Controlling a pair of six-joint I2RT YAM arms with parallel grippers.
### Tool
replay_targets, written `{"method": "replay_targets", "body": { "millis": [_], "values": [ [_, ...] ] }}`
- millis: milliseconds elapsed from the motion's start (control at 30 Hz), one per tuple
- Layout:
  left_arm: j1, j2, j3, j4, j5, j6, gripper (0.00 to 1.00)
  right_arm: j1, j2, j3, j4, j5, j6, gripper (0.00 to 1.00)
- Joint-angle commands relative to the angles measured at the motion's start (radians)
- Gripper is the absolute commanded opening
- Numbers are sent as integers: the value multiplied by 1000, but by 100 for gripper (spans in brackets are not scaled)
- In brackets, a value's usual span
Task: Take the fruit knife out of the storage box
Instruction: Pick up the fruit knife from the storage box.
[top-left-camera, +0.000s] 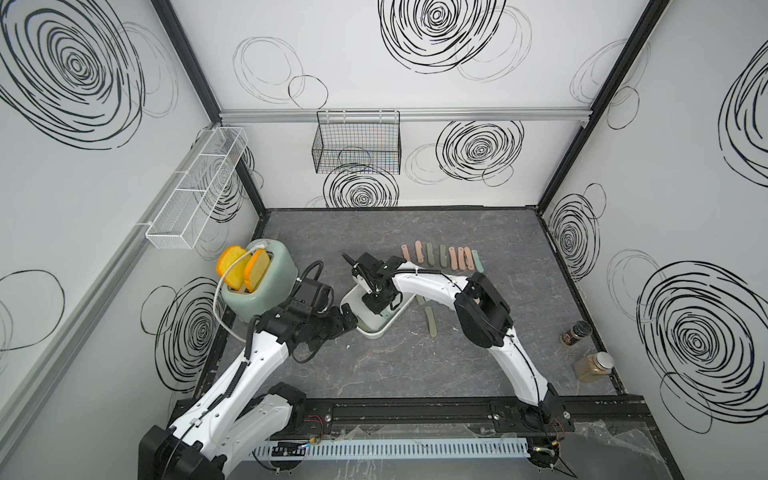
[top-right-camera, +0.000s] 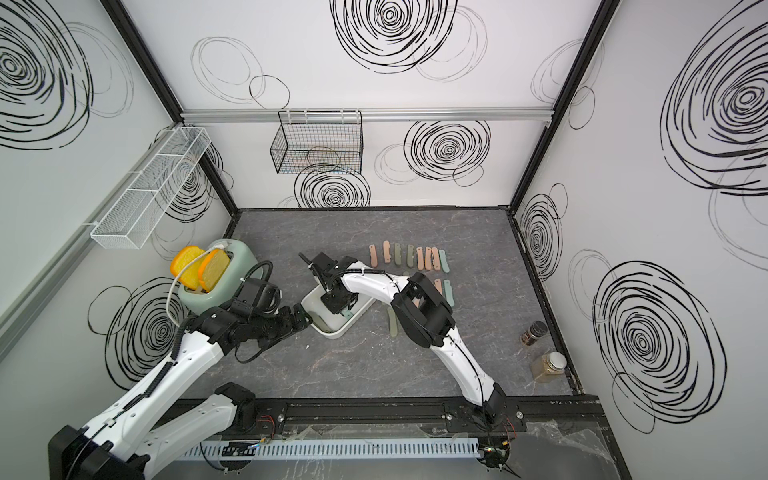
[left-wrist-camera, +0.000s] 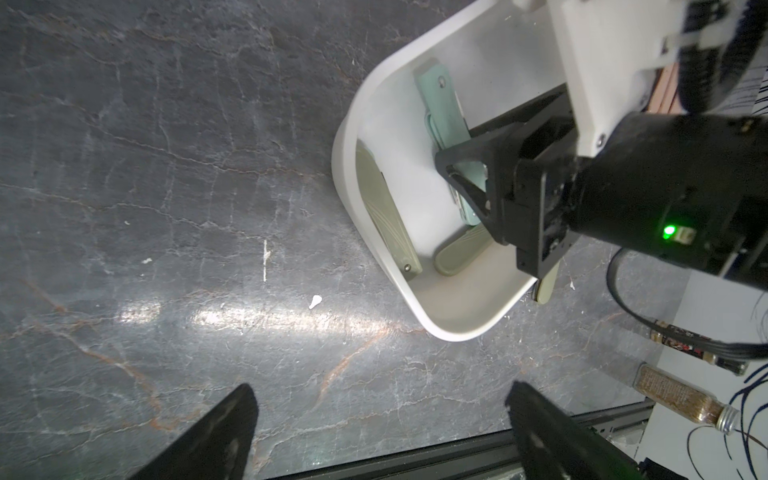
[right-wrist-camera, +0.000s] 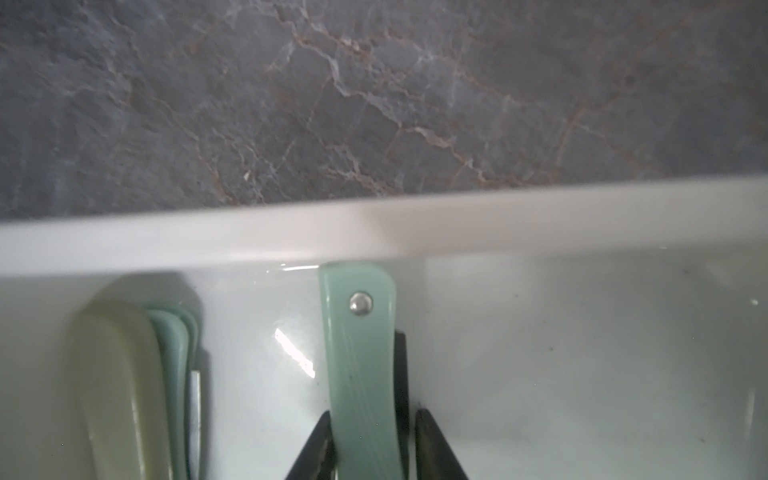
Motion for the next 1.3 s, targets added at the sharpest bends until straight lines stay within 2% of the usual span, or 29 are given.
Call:
{"method": "replay_targets", "body": {
  "millis": [0, 267, 400, 700, 867, 1267],
  "values": [
    [6, 3, -12, 29, 7, -8, 98, -6, -26, 28, -49, 16, -6, 34],
    [5, 3, -20, 36, 11, -13, 98, -6, -31, 37, -53, 13, -8, 37],
    [4, 3, -25, 41, 14, -16, 98, -6, -29, 49, -60, 13, -8, 32],
    [0, -7, -35, 46, 12, -28, 98, -6, -36, 50, -63, 5, -10, 32],
    [-6, -10, -41, 48, 13, -36, 98, -6, -38, 46, -60, 4, -9, 20],
    [-15, -15, -42, 57, 11, -48, 98, -5, -81, 55, -78, 27, -6, 19]
  ]
}}
